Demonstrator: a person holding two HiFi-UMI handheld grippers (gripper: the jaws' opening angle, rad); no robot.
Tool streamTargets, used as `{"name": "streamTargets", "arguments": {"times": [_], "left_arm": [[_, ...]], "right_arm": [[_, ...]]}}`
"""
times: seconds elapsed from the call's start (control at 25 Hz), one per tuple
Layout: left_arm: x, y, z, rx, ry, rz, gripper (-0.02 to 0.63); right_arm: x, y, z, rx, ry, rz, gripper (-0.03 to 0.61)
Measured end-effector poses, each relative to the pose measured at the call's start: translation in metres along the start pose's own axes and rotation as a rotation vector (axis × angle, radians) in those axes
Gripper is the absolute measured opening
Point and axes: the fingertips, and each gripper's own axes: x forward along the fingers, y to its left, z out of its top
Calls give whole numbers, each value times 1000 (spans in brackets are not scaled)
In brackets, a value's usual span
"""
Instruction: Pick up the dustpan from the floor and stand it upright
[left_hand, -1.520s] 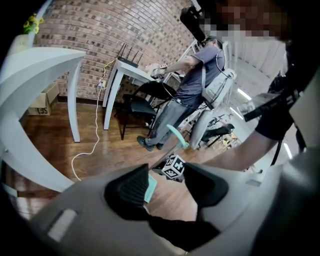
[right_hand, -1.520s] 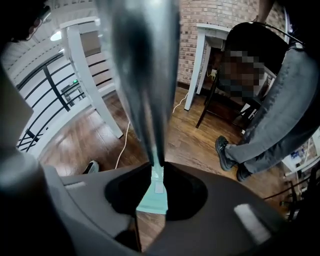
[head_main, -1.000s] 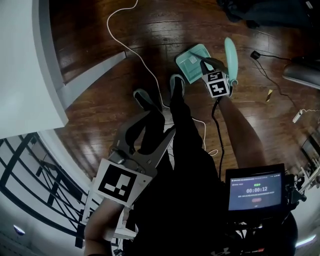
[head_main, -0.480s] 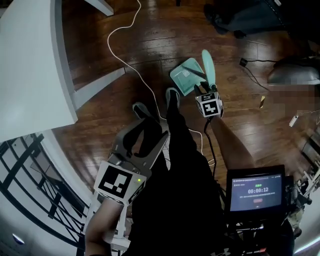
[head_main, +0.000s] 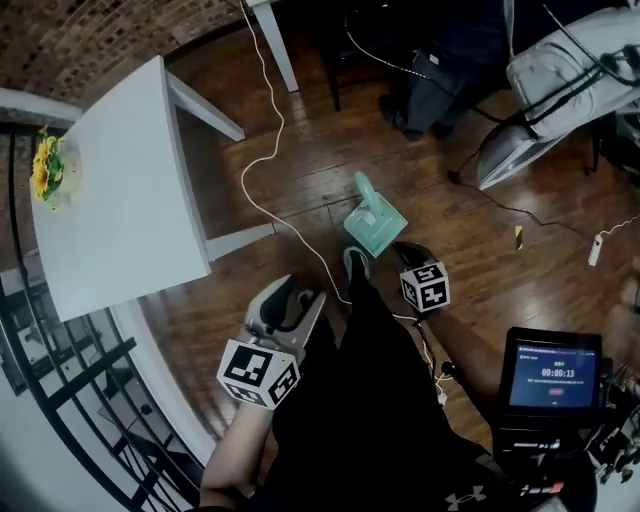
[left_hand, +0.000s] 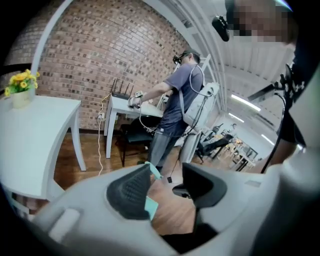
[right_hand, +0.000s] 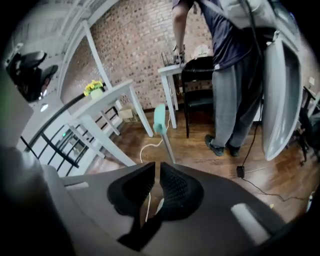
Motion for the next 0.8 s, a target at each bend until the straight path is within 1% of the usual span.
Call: {"name": "streamTargets", "arguments": {"times": [0.16, 0.28, 0.36, 0.4, 0.48, 0.56, 0.64, 0.72, 0.8], "left_arm": [[-16, -31, 15, 43, 4, -97, 196], [-50, -44, 13, 126, -16, -177, 195], [-78, -37, 10, 185, -49, -201, 195], [-91, -32, 8, 201, -63, -206, 195], [-115, -24, 2, 196, -83, -209, 195], [-135, -23, -5, 176, -96, -200, 195], [-144, -30, -11, 192, -103, -209, 175], [-144, -50, -16, 230, -105, -263, 175], [-153, -72, -21, 251, -105, -314, 175]], "right_arm": [[-64, 19, 48, 90, -171, -21, 23], [-111, 48, 70, 132, -284, -66, 20], [-137, 78, 84, 163, -348, -83, 15], [-149, 95, 90, 182, -375, -83, 14], [-172, 128, 97, 202, -422, -87, 12], [-192, 151, 102, 198, -449, -107, 11], [-212, 170, 103, 180, -460, -129, 11], [-238, 184, 99, 142, -474, -157, 11], [-262, 205, 92, 98, -482, -168, 11]]}}
